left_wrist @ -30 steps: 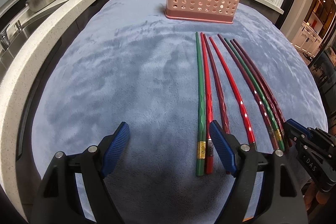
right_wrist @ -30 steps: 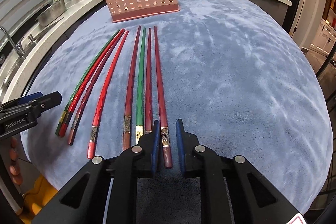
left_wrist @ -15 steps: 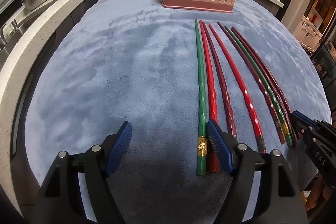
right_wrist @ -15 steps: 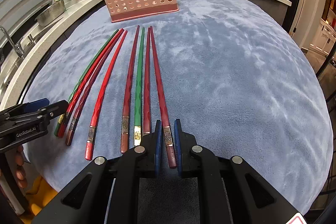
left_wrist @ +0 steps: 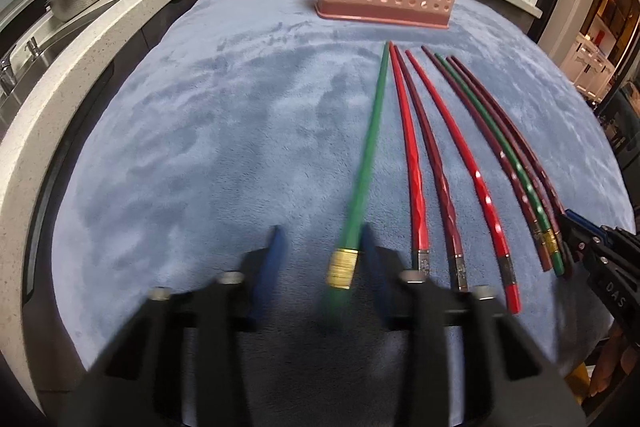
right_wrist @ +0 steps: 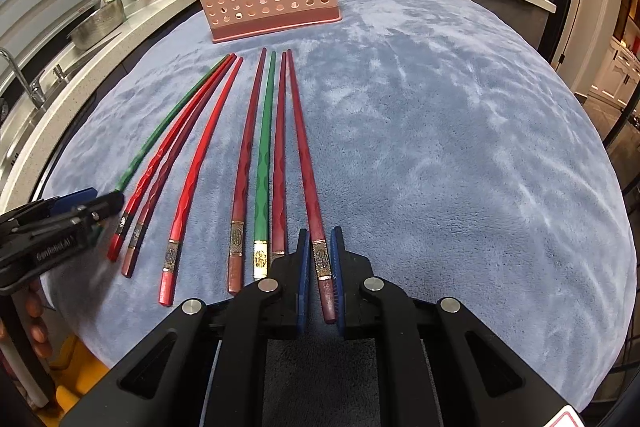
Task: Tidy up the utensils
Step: 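Grasp a dark red chopstick with the right tool while the left tool grasps a green chopstick, then lift both chopsticks and carry them upright over the pink caddy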
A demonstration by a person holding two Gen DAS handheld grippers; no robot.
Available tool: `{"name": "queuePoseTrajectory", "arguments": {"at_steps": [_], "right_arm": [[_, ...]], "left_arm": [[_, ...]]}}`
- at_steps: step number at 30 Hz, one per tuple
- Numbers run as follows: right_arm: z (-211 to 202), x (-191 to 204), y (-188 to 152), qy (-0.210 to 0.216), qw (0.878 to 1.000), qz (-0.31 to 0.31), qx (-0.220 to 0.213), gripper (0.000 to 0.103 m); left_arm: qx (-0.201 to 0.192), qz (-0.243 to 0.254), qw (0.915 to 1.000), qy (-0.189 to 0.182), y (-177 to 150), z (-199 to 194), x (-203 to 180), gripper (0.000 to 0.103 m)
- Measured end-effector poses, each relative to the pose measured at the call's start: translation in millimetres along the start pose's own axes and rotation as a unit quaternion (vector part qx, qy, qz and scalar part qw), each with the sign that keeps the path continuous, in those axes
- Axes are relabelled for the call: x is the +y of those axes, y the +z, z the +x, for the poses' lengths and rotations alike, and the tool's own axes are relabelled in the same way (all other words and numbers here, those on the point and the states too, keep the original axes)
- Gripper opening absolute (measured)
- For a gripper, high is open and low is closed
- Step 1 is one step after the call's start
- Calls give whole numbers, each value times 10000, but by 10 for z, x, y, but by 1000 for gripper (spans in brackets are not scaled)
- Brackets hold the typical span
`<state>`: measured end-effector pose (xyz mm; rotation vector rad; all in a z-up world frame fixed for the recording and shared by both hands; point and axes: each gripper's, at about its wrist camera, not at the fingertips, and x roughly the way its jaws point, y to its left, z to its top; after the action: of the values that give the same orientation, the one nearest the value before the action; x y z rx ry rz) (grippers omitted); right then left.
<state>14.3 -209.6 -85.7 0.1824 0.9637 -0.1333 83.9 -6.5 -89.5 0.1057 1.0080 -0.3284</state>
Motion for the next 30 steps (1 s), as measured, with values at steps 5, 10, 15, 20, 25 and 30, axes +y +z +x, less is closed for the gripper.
{"name": "queuePoseTrajectory", "arguments": {"at_steps": [5,10,15,20,25,30], "right_arm": [[-115,-27,43,3,9999,30,-124,7],[-305,-43,142,33,9994,53,-335,7],[-530,-62,313,52,9979,84,-642,7],[-762,-131,564,44,9953,181,-951,7],[-907,-204,747,96,9919,347,-1215,7],[-912,-197,680,139,9922,349,-1185,7]], "left_arm": [[-109,-167,9995,-229,43,-171,112,10],[-406,-294,9983,-298,134,-450,172,10],[-784,-289,9960,-309,313,-730,177,1],[-1121,-319,9927,-295,534,-934,200,1],[-1112,-410,9923,-353,603,-954,263,3],[-708,-376,9962,-339,303,-681,346,27]]}}
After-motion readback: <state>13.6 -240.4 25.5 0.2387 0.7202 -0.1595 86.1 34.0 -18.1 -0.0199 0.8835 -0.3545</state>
